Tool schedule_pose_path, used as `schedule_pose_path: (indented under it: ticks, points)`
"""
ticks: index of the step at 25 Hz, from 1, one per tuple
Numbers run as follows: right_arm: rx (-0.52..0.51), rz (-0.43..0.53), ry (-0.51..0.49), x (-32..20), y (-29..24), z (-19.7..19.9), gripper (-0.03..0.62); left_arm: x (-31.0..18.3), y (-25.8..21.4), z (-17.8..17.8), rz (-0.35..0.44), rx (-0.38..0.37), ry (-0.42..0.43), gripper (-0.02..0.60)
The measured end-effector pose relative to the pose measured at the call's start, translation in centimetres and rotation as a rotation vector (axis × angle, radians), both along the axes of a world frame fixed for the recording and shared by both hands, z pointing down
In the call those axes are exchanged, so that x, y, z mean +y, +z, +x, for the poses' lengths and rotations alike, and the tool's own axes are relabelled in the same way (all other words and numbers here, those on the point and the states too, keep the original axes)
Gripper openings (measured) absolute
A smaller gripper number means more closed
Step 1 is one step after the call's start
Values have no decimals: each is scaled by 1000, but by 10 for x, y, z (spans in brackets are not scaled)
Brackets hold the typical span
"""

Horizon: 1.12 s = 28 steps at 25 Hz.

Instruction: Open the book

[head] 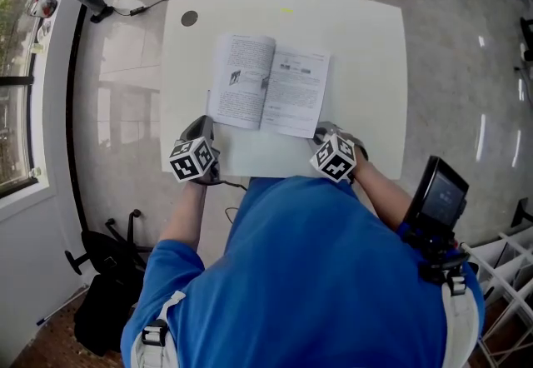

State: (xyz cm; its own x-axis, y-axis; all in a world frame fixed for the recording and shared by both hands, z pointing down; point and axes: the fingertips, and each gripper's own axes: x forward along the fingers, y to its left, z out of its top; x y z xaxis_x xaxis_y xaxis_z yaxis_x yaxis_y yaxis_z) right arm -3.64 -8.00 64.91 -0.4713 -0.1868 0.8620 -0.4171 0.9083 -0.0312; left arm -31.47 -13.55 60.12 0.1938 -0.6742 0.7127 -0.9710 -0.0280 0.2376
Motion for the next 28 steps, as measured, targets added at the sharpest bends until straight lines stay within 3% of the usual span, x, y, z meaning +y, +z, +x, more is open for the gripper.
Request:
schedule_pose_path:
  ticks: [28]
  points:
    - [22, -7, -22, -18, 2, 20, 5, 2, 41, -8, -126, -40, 9, 21]
